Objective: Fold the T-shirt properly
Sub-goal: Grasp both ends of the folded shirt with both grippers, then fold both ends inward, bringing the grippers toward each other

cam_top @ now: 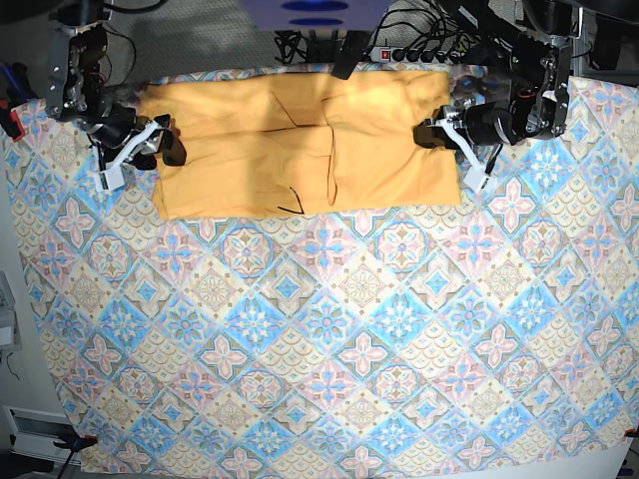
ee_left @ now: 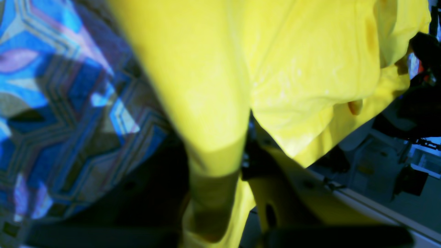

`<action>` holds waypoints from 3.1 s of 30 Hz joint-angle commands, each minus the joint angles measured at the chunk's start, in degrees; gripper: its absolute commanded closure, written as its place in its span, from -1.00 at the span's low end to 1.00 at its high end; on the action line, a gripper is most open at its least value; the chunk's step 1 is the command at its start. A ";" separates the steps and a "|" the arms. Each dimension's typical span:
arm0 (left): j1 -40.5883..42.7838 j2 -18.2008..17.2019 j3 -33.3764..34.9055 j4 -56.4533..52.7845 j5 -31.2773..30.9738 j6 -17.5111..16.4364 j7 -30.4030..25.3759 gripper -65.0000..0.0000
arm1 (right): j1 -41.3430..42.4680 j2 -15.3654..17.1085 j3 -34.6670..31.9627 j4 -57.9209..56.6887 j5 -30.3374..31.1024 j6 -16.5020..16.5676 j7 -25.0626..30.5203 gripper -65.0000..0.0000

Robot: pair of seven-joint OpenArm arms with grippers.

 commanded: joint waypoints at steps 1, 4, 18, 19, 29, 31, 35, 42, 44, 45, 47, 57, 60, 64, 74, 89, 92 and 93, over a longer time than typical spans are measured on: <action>-0.43 -0.59 -0.10 1.04 -0.75 -0.39 -0.35 1.00 | -0.38 0.72 0.02 -0.99 -1.47 -1.33 -1.64 -0.26; -0.43 -0.59 -0.10 1.04 -0.75 -0.39 -0.35 1.00 | 0.42 0.72 0.02 -1.87 -1.47 -1.33 -1.64 -0.39; -0.43 -0.59 -0.10 1.04 -0.75 -0.39 -0.35 1.00 | 0.68 0.80 -7.19 -1.34 -1.29 -1.33 -1.81 -0.18; -0.43 -0.59 -0.10 1.04 -0.75 -0.39 -0.44 1.00 | 0.68 0.80 -7.37 -1.34 -1.29 -1.33 -1.81 -0.08; -0.43 -0.59 -0.10 1.04 -0.84 -0.39 -0.53 1.00 | 0.42 0.80 -7.37 -1.34 -1.20 -1.33 -1.99 0.64; -0.43 -0.59 -0.10 1.04 -0.84 -0.39 -0.53 1.00 | 0.33 0.80 -7.37 -1.34 -1.12 -1.33 -2.69 0.73; -0.43 -0.59 -0.10 1.04 -0.84 -0.39 -0.53 1.00 | 0.59 0.80 -6.93 0.85 0.55 -1.33 -4.54 1.00; -0.43 0.03 -0.10 1.04 -0.92 -0.39 -0.62 1.00 | 0.59 0.80 -6.93 10.08 2.49 -1.33 -4.63 1.00; -0.52 1.00 -0.19 1.04 -0.92 -0.39 -0.62 1.00 | 0.59 0.80 -6.93 12.72 2.58 -1.33 -4.63 1.00; -0.61 1.08 -0.19 1.04 -0.92 -0.39 -0.62 1.00 | 0.59 0.80 -6.93 14.04 2.49 -1.33 -4.54 1.00; -1.48 2.05 -0.02 0.95 -0.66 -0.39 -0.62 1.00 | 0.59 0.80 -6.93 16.33 2.49 -1.33 -4.54 1.00; -6.94 4.78 5.79 0.69 -0.57 -0.21 -0.62 1.00 | 0.68 0.80 -7.28 25.12 2.49 -1.33 -4.72 1.00; -8.17 5.92 7.28 0.69 -0.48 -0.13 -0.62 1.00 | 0.68 0.80 -7.28 28.46 2.49 -1.33 -4.72 1.00; -9.13 7.15 8.78 0.69 1.80 -0.13 -0.62 1.00 | 0.68 0.80 -8.07 31.80 2.66 -1.33 -5.15 1.00; -9.57 11.02 8.69 0.51 8.83 -0.13 -0.62 1.00 | 4.81 0.72 -21.61 33.12 2.49 -1.33 -5.24 1.00; -9.31 11.19 8.69 0.60 10.15 -0.21 -0.62 1.00 | 17.29 -4.38 -40.42 27.76 2.40 -1.33 -5.68 0.99; -9.22 11.11 8.60 0.60 9.98 -0.21 -0.62 1.00 | 17.47 -5.35 -39.46 25.38 1.70 -1.42 -5.15 0.83; -9.13 10.93 8.60 0.60 9.98 -0.21 -0.62 1.00 | 17.38 -5.35 -39.19 25.38 1.17 -1.42 -5.15 0.74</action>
